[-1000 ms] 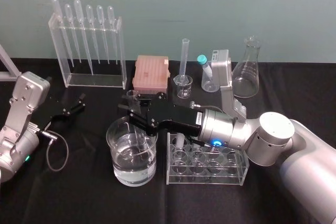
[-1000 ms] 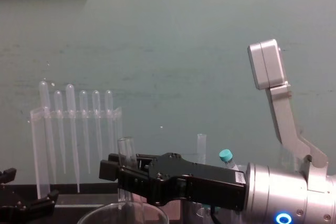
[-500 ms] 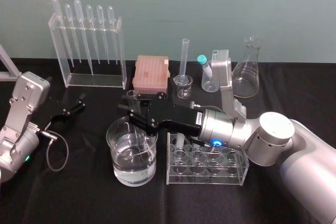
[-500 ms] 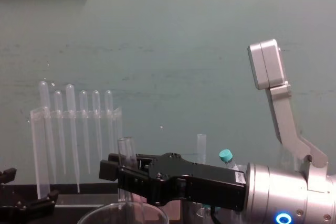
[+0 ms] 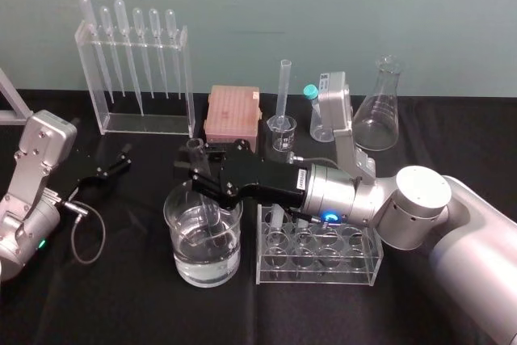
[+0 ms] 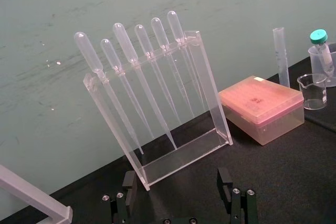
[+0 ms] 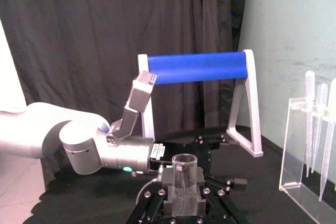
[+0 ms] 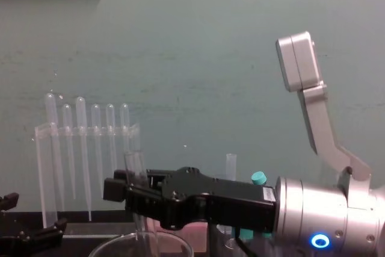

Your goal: Hold the test tube with one hand and immerse one end into the beaker, then return it to the test tube rack.

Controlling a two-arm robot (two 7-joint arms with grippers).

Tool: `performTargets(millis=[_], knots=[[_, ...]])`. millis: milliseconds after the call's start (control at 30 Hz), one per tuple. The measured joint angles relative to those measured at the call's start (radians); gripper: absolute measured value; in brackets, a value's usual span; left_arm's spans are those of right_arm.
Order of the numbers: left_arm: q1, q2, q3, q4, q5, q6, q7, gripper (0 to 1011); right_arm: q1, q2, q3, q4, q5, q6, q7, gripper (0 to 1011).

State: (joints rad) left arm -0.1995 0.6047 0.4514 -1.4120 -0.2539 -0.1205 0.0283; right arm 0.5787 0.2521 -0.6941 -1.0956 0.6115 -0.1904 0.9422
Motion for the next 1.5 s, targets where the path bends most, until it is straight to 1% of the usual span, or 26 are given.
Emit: performTargets(millis=[167,200,267,300,467,667,900,1000,1067,1100,1133,1167,1233,1267,1333,1433,1467,1500], knots=[[0.000,0.000,0.000,0.000,0.000,0.000,0.000,1000,-0.002,0.013,0.002,-0.045,-0.009,-0.001,-0.019,224],[0.000,0.000,0.000,0.000,0.000,0.000,0.000,1000,-0.005,0.019,0.004,-0.065,-0.014,-0.003,-0.027,224],[0.000,0.000,0.000,0.000,0.000,0.000,0.000,1000,-0.008,0.026,0.007,-0.083,-0.017,-0.005,-0.036,224],[0.000,0.000,0.000,0.000,0.000,0.000,0.000,1000,-0.011,0.033,0.010,-0.108,-0.022,-0.011,-0.045,224],[0.000,0.000,0.000,0.000,0.000,0.000,0.000,1000,-0.018,0.057,0.024,-0.178,-0.033,-0.037,-0.063,224],[0.000,0.000,0.000,0.000,0.000,0.000,0.000,1000,-0.010,0.070,0.034,-0.220,-0.038,-0.061,-0.064,224],[0.000,0.000,0.000,0.000,0.000,0.000,0.000,1000,-0.012,0.097,0.059,-0.299,-0.045,-0.102,-0.078,224],[0.000,0.000,0.000,0.000,0.000,0.000,0.000,1000,-0.023,0.116,0.079,-0.349,-0.048,-0.123,-0.095,224],[0.000,0.000,0.000,0.000,0.000,0.000,0.000,1000,-0.032,0.127,0.088,-0.375,-0.055,-0.124,-0.110,224],[0.000,0.000,0.000,0.000,0.000,0.000,0.000,1000,-0.038,0.135,0.094,-0.391,-0.058,-0.124,-0.121,224],[0.000,0.000,0.000,0.000,0.000,0.000,0.000,1000,-0.053,0.151,0.105,-0.424,-0.067,-0.124,-0.144,224],[0.000,0.000,0.000,0.000,0.000,0.000,0.000,1000,-0.053,0.151,0.105,-0.424,-0.067,-0.124,-0.144,224],[0.000,0.000,0.000,0.000,0.000,0.000,0.000,1000,-0.096,0.187,0.133,-0.493,-0.085,-0.112,-0.197,224],[0.000,0.000,0.000,0.000,0.000,0.000,0.000,1000,-0.096,0.187,0.133,-0.493,-0.085,-0.112,-0.197,224],[0.000,0.000,0.000,0.000,0.000,0.000,0.000,1000,-0.150,0.220,0.164,-0.548,-0.092,-0.099,-0.243,224],[0.000,0.000,0.000,0.000,0.000,0.000,0.000,1000,-0.199,0.243,0.189,-0.585,-0.093,-0.092,-0.275,224],[0.000,0.000,0.000,0.000,0.000,0.000,0.000,1000,-0.231,0.257,0.206,-0.608,-0.093,-0.088,-0.295,224],[0.000,0.000,0.000,0.000,0.000,0.000,0.000,1000,-0.250,0.266,0.217,-0.620,-0.094,-0.087,-0.306,224]])
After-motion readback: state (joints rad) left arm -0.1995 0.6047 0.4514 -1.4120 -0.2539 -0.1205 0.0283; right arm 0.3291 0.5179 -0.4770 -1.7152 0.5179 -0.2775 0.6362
